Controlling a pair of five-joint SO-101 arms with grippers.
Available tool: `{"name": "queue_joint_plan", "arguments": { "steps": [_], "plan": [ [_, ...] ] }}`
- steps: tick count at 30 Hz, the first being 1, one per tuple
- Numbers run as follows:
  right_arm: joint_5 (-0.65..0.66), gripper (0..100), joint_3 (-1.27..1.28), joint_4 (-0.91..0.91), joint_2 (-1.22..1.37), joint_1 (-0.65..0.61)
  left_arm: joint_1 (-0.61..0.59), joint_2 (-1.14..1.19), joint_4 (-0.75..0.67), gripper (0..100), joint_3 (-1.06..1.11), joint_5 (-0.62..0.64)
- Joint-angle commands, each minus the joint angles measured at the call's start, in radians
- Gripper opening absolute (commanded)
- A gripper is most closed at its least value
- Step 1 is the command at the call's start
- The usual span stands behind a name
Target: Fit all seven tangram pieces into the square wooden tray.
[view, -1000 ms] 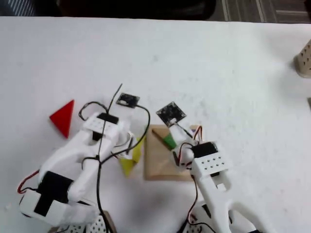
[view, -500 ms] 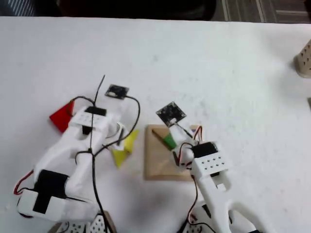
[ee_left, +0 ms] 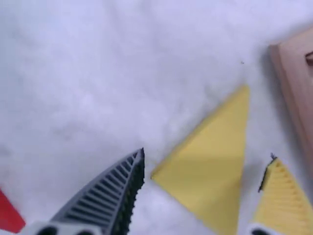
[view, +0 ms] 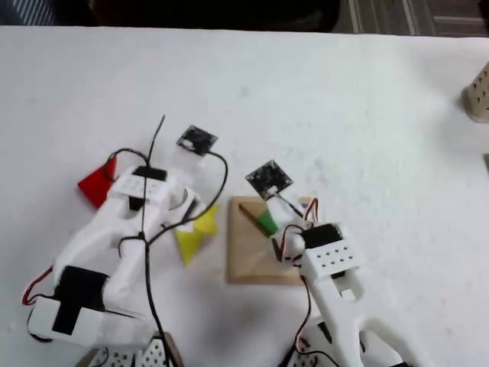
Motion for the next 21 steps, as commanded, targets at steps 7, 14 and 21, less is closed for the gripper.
{"name": "queue_joint_plan", "arguments": {
  "steps": [7, 14, 21],
  "plan": [
    [0.014, 1.9, -0.009, -0.019, -0.036, 0.008, 0.019, -0.002, 0.032, 39, -0.025, -0.011],
    [0.014, 2.0, -0.009, -0.021, -0.036, 0.008, 0.024, -0.002, 0.041, 27, -0.023, -0.006],
    [0.014, 2.0, -0.009, -0.039, -0.03, 0.008, 0.027, -0.002, 0.055, 25, -0.015, -0.046]
  ]
}}
